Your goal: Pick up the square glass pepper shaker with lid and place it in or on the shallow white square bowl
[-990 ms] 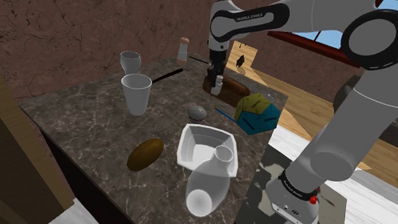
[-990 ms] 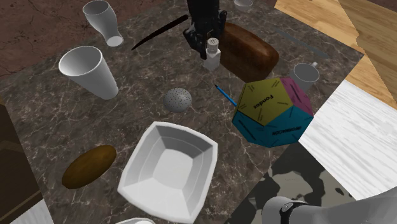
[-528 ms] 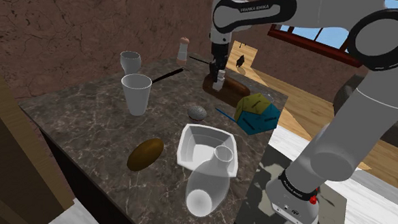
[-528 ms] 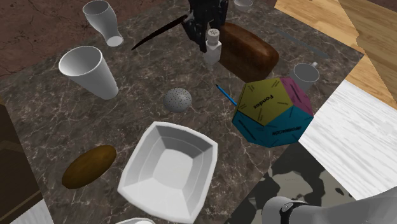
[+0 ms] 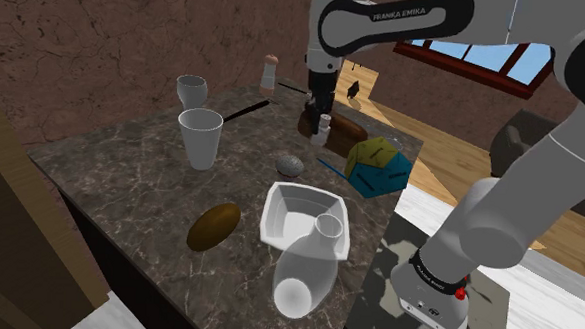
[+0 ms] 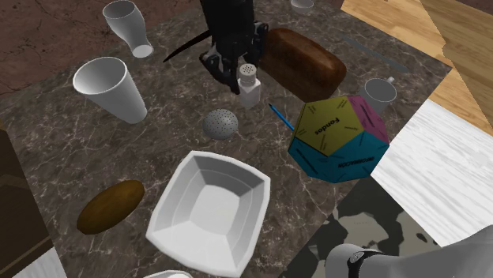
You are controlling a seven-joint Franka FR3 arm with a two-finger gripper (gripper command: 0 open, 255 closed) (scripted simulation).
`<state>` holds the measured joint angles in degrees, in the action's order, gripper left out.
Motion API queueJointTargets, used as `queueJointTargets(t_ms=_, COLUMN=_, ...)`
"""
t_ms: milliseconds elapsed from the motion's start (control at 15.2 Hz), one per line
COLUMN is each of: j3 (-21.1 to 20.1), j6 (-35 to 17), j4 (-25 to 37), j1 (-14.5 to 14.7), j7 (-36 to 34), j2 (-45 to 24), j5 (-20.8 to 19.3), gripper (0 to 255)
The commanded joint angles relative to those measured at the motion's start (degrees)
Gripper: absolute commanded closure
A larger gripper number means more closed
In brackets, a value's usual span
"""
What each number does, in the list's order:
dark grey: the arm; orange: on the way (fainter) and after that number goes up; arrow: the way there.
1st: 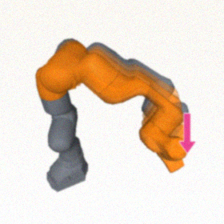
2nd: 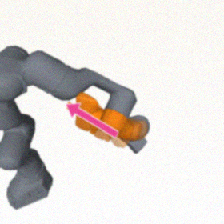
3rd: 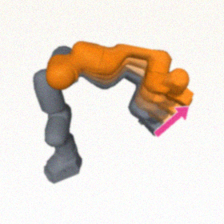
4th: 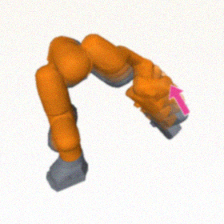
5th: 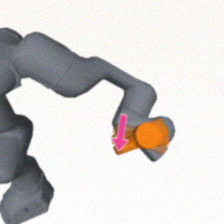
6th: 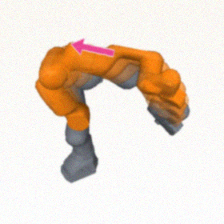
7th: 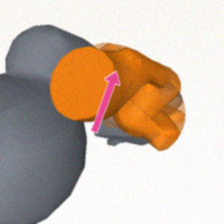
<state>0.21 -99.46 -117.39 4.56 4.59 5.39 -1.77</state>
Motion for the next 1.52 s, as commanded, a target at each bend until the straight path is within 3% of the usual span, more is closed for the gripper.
queueJointTargets(t_ms=0, j3=-1.33, j6=-0.40, j4=-3.39, j1=1.18, j7=-2.38, j2=2.91, j5=0.69, gripper=255)
queueJointTargets(t_ms=990, j3=-13.58, j6=0.19, j4=-13.74, j1=10.99, j7=-20.76, j2=14.57, j5=9.70, gripper=255)
queueJointTargets(t_ms=1452, j3=-14.03, j6=-5.44, j4=-17.89, j1=11.06, j7=-20.61, j2=13.08, j5=9.81, gripper=255)
